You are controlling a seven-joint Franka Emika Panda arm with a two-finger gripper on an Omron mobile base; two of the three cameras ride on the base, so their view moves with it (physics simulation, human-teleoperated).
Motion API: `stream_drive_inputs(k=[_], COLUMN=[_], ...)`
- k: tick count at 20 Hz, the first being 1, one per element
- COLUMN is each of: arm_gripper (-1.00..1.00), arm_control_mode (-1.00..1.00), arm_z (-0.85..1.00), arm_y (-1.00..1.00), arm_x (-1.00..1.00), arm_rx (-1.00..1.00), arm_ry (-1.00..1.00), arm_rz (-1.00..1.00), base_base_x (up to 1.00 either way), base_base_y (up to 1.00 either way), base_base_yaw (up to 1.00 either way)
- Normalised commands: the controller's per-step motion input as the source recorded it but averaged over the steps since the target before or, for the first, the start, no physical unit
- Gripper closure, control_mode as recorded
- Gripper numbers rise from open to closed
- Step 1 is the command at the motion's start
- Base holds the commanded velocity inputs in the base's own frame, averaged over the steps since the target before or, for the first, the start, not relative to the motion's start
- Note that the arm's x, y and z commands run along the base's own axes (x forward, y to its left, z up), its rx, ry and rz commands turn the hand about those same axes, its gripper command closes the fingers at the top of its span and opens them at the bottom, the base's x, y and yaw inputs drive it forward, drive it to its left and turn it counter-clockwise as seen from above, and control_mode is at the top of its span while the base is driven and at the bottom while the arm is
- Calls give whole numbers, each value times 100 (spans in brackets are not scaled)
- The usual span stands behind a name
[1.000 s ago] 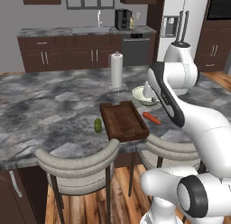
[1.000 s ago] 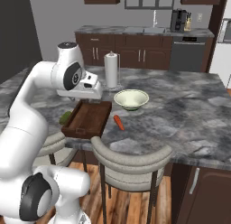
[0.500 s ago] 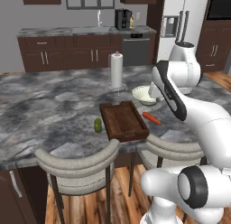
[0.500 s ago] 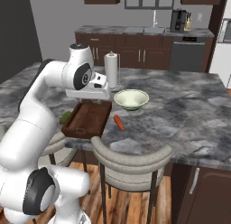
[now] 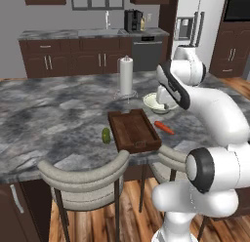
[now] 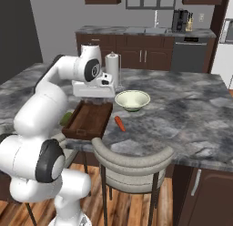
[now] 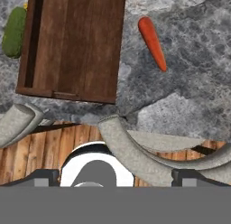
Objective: Place the two vegetables and bowl onto the tray for setting up a vegetable dip station.
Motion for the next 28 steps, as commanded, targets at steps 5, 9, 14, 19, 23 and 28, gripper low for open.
stream_drive_inputs(k=[5, 9, 14, 19, 23, 28], arm_gripper=[-100, -100, -100, -100, -100, -100], arm_control_mode=[-100, -100, -100, -100, -100, -100], arm_z=[-23, -39, -44, -46, -41, -36], arm_y=[-4, -17, -20, -20, -19, -14], arm_x=[51, 38, 38, 27, 28, 31], arm_rx=[0, 0, 0, 0, 0, 0], arm_ry=[13, 3, 1, 0, 0, -1], arm_rz=[5, 5, 5, 4, 5, 4], base_base_x=[0, 0, 0, 0, 0, 0], base_base_y=[0, 0, 0, 0, 0, 0], base_base_yaw=[0, 0, 0, 0, 0, 0])
